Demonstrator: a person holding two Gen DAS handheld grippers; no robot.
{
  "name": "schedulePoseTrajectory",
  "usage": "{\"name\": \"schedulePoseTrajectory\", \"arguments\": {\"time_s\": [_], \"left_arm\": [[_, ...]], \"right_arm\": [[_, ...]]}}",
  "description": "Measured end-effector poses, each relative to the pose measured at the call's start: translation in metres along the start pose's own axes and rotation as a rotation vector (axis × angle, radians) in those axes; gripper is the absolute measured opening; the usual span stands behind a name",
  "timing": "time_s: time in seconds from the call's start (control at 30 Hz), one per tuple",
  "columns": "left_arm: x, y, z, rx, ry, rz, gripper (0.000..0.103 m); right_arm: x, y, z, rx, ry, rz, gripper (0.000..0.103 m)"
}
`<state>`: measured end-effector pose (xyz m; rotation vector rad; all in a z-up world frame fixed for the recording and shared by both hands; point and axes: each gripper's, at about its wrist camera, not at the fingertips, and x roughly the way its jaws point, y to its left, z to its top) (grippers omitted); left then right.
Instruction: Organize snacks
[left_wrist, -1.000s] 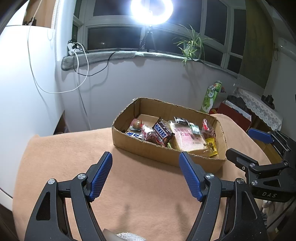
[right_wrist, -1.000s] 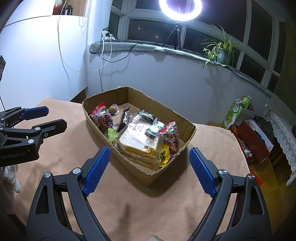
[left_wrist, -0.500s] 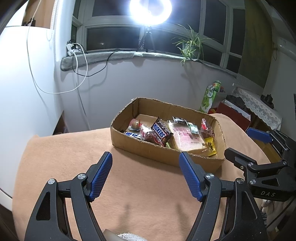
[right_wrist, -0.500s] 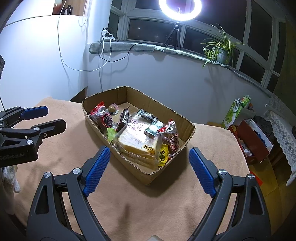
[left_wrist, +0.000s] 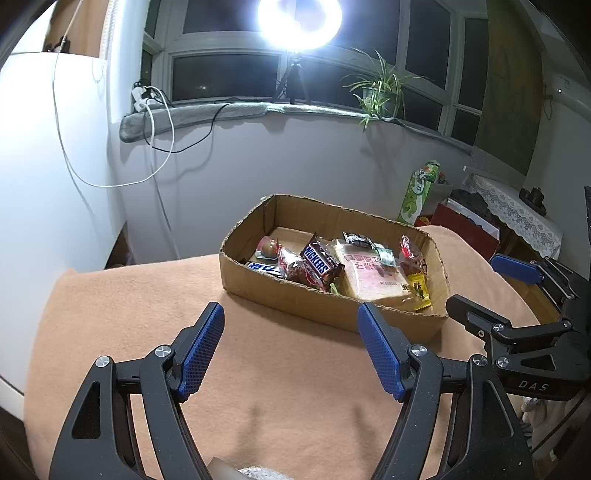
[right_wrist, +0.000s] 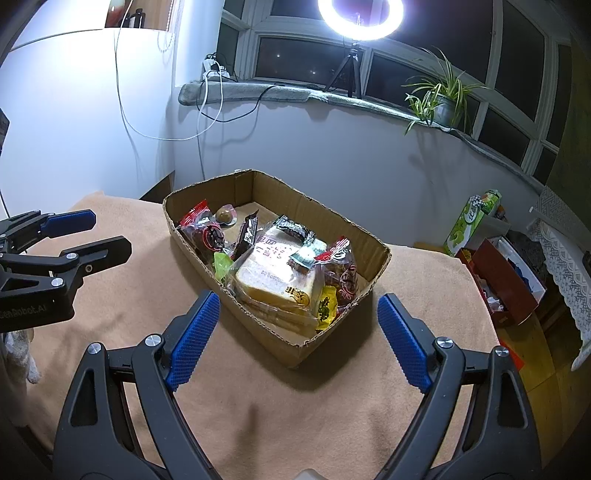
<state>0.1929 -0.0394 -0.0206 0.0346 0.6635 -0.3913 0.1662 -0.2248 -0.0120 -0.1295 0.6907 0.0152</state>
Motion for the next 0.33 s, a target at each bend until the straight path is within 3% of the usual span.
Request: {"name": "schedulePoseTrajectory", "arguments": {"time_s": [0.33], "left_arm": [[-0.0016, -0.0009, -0.0011, 0.003, -0.01, 0.002, 0.075]], "right_arm": [[0.0007, -0.0029, -0.0028, -0.001, 0.002, 0.0, 0.09]]}}
